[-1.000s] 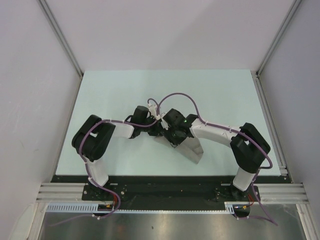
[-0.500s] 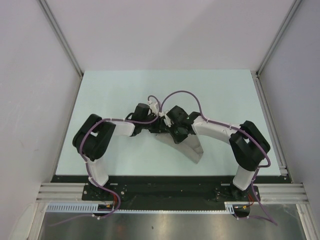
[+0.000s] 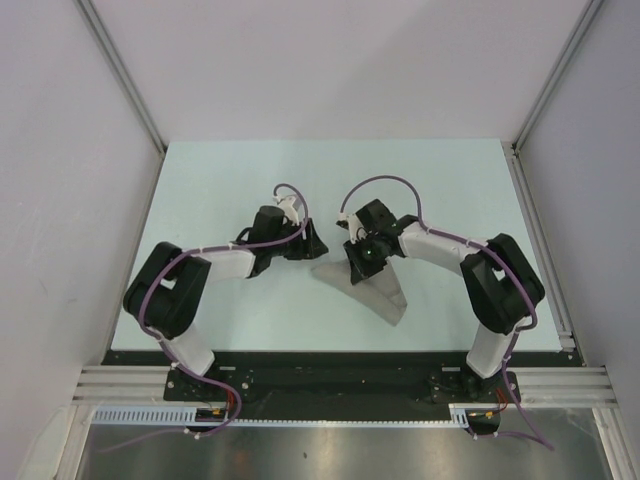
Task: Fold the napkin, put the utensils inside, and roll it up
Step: Roll the napkin with the utensil
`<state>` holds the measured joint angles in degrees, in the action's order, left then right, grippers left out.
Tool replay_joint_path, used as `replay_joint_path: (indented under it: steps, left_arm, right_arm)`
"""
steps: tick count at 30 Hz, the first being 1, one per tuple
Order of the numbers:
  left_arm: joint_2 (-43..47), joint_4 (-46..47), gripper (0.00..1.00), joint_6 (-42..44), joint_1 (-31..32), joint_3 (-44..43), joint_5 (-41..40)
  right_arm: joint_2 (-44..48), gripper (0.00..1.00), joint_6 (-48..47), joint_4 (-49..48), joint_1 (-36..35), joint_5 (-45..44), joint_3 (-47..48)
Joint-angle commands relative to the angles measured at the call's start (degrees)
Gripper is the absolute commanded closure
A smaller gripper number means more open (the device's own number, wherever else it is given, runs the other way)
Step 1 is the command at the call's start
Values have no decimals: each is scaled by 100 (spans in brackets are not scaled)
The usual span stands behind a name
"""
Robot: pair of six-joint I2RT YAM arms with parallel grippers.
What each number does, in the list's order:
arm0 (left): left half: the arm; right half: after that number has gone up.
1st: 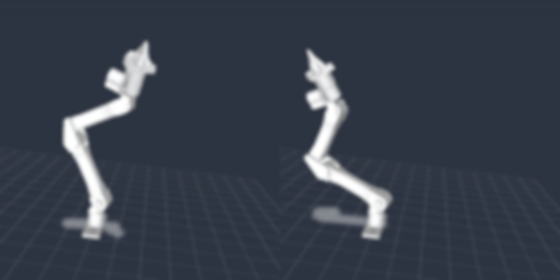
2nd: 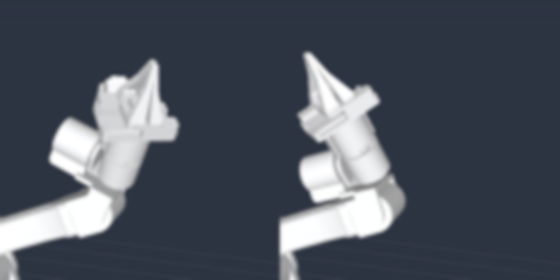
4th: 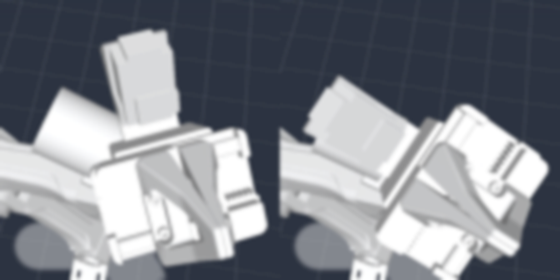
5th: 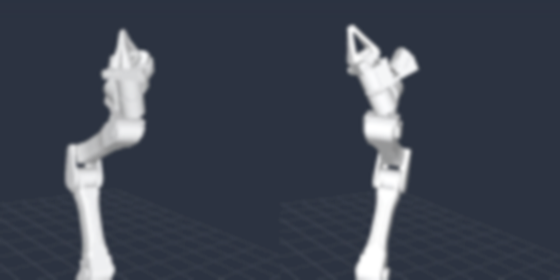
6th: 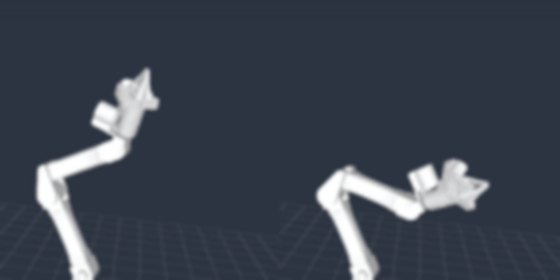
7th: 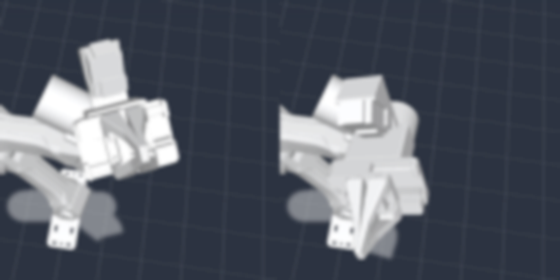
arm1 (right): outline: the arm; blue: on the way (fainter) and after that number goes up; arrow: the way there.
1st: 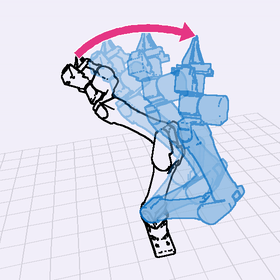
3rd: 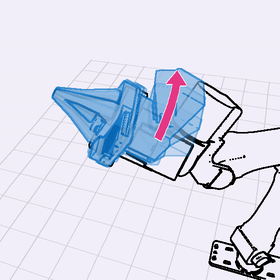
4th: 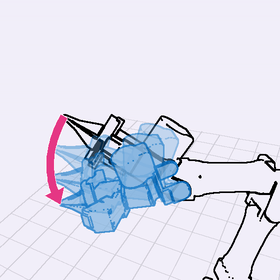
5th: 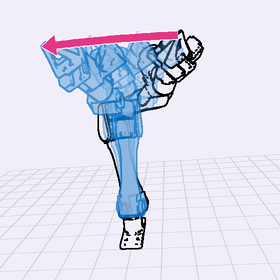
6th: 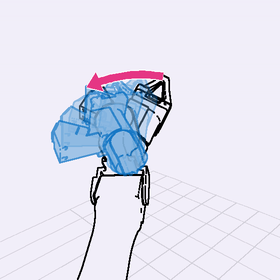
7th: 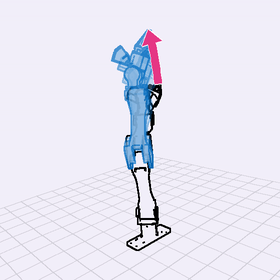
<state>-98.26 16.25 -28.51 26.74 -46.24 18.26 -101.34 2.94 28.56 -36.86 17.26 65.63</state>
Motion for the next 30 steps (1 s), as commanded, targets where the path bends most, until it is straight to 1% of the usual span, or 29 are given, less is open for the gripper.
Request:
replay_joint_path:
  steps: [1,4,8,15,22,28,30]
  left_arm:
    - [509,667,33,-75,-29,466,-16]
    - [562,949,32,-146,-11,686,326]
    - [405,1467,32,-303,-11,879,652]
    - [62,2171,34,-664,24,880,1162]
    - [-115,2110,38,-568,138,853,1355]
    - [-237,2057,39,-533,208,818,1496]
    - [-264,2058,42,-524,252,801,1531]
  right_arm:
    - [-448,81,-162,-342,223,155,-103]
    - [-570,82,-197,-368,337,217,-94]
    - [-712,81,-224,-386,478,287,-102]
    - [-949,80,-241,-386,627,357,-32]
    - [-1063,79,-215,-430,821,437,3]
    - [-1212,79,-241,-412,917,498,64]
    - [-1265,80,-241,-412,935,498,82]
